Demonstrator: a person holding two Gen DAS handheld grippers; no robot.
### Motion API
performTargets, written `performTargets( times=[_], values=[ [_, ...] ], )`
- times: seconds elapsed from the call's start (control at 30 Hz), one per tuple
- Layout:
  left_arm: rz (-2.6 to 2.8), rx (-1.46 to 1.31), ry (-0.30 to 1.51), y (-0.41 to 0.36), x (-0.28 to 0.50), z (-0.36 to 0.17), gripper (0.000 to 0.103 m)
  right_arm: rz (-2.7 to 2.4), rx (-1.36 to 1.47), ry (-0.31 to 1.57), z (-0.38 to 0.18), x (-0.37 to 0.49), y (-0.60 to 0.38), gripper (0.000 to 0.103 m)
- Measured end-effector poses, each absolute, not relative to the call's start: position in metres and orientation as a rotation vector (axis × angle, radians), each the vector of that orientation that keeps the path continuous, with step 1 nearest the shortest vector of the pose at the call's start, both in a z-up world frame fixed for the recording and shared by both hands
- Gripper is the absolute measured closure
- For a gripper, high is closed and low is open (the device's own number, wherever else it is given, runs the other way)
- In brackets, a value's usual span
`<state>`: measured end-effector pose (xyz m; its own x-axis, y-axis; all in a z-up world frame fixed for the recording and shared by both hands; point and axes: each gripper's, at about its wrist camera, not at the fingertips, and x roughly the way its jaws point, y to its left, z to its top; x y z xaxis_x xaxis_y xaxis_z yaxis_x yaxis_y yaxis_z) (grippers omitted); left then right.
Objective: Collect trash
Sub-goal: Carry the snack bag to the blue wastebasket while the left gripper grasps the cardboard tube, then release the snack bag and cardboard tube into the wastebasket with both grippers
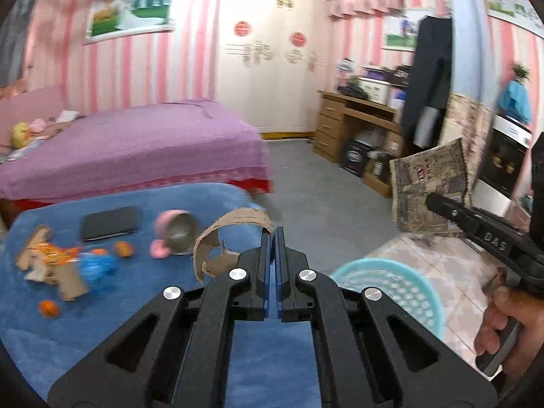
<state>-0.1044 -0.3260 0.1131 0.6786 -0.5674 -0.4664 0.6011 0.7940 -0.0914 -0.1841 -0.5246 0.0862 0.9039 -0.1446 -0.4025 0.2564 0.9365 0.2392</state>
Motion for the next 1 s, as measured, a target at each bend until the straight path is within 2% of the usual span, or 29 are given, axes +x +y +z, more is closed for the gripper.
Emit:
performTargets(
  times=[0.23,0.3,0.33,0.37,0.53,0.6,0.63,0.67,0.87,1.0],
  values=[
    [-0.815,0.076,0.563,-0.393,-0.123,0.084,0.102,-0.212,0.345,0.430,0.071,-0.193,-0.553,0.090],
    [-0.843,0.074,0.580,-0.402,-0.124,0.075,0.102,-0.232,0.341,0.430,0.071,-0.192,-0.559,0.073],
    [-0.856,0.076,0.589,-0.406,-0.126,0.071,0.102,-0.240,0.341,0.426,0.071,-0.193,-0.562,0.045],
    [-0.870,0.081,0.598,-0.412,-0.127,0.068,0.102,-0.257,0.337,0.422,0.071,-0.194,-0.565,0.026],
    [-0.939,0.086,0.620,-0.432,-0.128,0.054,0.100,-0.346,0.306,0.411,0.077,-0.200,-0.563,0.026],
    [-0.957,0.087,0.639,-0.439,-0.127,0.050,0.068,-0.386,0.316,0.388,0.079,-0.204,-0.563,0.026],
    [-0.952,0.083,0.636,-0.438,-0.127,0.049,0.043,-0.408,0.325,0.373,0.081,-0.207,-0.566,0.026],
    [-0.946,0.074,0.629,-0.437,-0.126,0.048,0.037,-0.428,0.335,0.356,0.082,-0.210,-0.568,0.026],
    [-0.871,0.053,0.596,-0.399,-0.106,0.063,0.037,-0.433,0.370,0.290,0.091,-0.213,-0.566,0.026],
    [-0.739,0.064,0.559,-0.331,-0.083,0.076,0.033,-0.343,0.341,0.284,0.097,-0.190,-0.533,0.026]
  ],
)
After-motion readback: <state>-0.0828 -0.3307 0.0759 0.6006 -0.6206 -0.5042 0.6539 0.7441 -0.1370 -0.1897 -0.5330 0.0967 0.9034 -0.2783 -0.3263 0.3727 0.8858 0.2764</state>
